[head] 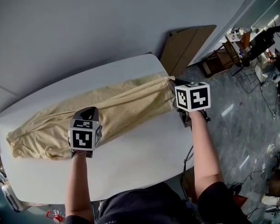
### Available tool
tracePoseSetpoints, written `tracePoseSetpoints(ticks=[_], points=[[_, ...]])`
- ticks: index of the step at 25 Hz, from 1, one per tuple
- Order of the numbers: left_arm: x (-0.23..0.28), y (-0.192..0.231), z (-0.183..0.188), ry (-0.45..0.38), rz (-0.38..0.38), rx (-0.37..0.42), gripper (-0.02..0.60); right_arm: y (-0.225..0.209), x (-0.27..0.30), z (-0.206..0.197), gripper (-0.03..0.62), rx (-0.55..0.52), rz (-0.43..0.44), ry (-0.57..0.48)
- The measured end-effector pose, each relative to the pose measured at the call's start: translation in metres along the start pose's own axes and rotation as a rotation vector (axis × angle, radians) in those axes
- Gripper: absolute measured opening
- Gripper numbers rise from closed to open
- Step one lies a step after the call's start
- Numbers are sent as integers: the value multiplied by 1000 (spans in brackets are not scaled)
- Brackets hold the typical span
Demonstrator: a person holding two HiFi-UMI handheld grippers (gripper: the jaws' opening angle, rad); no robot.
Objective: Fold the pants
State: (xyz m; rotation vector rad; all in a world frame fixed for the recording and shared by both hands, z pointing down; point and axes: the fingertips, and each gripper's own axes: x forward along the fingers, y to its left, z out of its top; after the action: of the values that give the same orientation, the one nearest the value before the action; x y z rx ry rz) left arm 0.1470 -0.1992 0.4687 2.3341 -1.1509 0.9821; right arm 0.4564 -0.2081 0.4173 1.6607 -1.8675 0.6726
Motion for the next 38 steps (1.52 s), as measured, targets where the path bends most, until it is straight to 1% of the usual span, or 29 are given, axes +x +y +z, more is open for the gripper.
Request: tracePoseSetpoints(ticks=[1, 3, 5, 7, 9, 13, 17, 20, 22, 24, 29, 31, 33, 35, 36, 38], points=[[1, 3, -2, 5, 12, 0, -2, -2, 15, -7, 41, 15, -12, 24], [0, 6, -1, 1, 29, 9, -2, -8, 33, -15, 57, 34, -36, 34], [-1, 5, 1, -2, 28, 12, -2, -10, 41, -15, 92, 63, -30, 14], [-2, -2, 1, -1, 3, 9, -2, -11, 41, -15, 99, 113, -7, -4], [-3, -16, 4, -7, -39, 10, -2, -15, 37, -16, 101, 150, 6, -14], [-1, -58, 18, -32, -160, 30, -2, -25, 29, -16, 88, 161, 0, -39], [2, -105, 28, -33, -267, 85, -2, -31, 20, -24, 80, 162, 14, -41], [10, -134, 33, -18, -310, 143, -2, -29, 17, -36, 81, 149, 46, -18], [15, -150, 36, -19, -337, 162, -2, -26, 16, -44, 86, 137, 61, -8], [19, -168, 43, -39, -371, 172, -1, -25, 15, -51, 93, 137, 72, -5], [36, -223, 60, -95, -471, 183, 76, -36, 20, -65, 98, 165, 76, 7], [45, -244, 64, -109, -495, 192, 107, -38, 23, -65, 100, 172, 89, 7], [54, -261, 65, -112, -513, 209, 122, -39, 27, -63, 101, 170, 110, 9], [61, -272, 67, -125, -512, 217, 145, -38, 31, -61, 107, 153, 132, 15], [64, -273, 70, -142, -502, 211, 158, -38, 33, -59, 114, 143, 142, 16], [69, -273, 79, -178, -477, 189, 163, -37, 38, -53, 126, 127, 167, 12]])
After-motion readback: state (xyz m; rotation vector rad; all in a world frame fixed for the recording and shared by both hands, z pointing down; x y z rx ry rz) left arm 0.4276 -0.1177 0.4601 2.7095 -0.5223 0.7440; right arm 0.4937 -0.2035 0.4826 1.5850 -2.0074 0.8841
